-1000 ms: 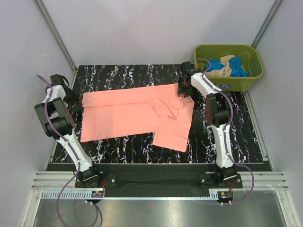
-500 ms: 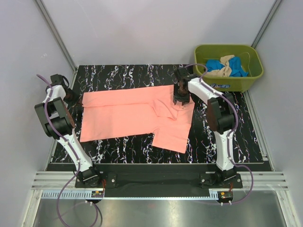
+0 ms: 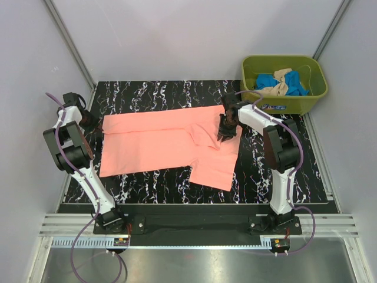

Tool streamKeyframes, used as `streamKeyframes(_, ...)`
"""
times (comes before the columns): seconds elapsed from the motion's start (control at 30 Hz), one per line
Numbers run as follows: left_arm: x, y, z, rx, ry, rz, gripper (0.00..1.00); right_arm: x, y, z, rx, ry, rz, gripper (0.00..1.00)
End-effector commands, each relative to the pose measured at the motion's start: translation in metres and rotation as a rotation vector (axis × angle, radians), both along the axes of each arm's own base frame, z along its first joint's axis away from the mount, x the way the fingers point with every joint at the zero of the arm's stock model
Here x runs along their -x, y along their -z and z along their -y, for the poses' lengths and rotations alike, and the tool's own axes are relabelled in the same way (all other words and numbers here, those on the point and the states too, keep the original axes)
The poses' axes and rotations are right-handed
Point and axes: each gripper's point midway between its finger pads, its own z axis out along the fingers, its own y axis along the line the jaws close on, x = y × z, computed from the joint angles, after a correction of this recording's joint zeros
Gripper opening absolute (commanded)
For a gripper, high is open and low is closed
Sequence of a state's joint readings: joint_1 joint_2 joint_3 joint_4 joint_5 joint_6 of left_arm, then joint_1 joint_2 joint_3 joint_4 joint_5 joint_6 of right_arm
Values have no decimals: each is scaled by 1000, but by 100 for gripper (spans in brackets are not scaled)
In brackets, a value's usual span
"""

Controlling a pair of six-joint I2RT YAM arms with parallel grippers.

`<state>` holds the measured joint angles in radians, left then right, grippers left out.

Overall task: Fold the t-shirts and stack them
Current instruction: Fold the tshirt

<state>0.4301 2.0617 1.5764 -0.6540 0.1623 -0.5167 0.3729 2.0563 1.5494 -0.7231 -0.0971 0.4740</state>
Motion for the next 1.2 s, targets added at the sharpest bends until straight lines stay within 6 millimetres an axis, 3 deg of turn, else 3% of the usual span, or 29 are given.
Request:
streamKeyframes(0.0,-9,-13,1,-2,17,55,2,-9,-14,-13,-66,20,44,32)
streamKeyframes(0.2,-9,-13,2,-3,22,55,2,-4,-5,-11,-59,19,28,41)
streamKeyframes(0.67,-9,-14,2,-4,22,55,2,0,13,-15,-79,34,-18,39)
streamKeyframes(1.0,-8,-15,2,-4,23,55,2,-7,13,-13,-59,42,2,18)
streamKeyframes(1.03,-8,-15,2,-4,24,54,2,-8,11,-13,-52,34,9,12)
streamKeyframes(1.1,-8,-16,3,-4,27,56,2,-13,3,-8,-28,33,36,2)
streamKeyframes(1.17,-9,-20,3,-5,26,63,2,-21,-15,-5,-7,20,83,0)
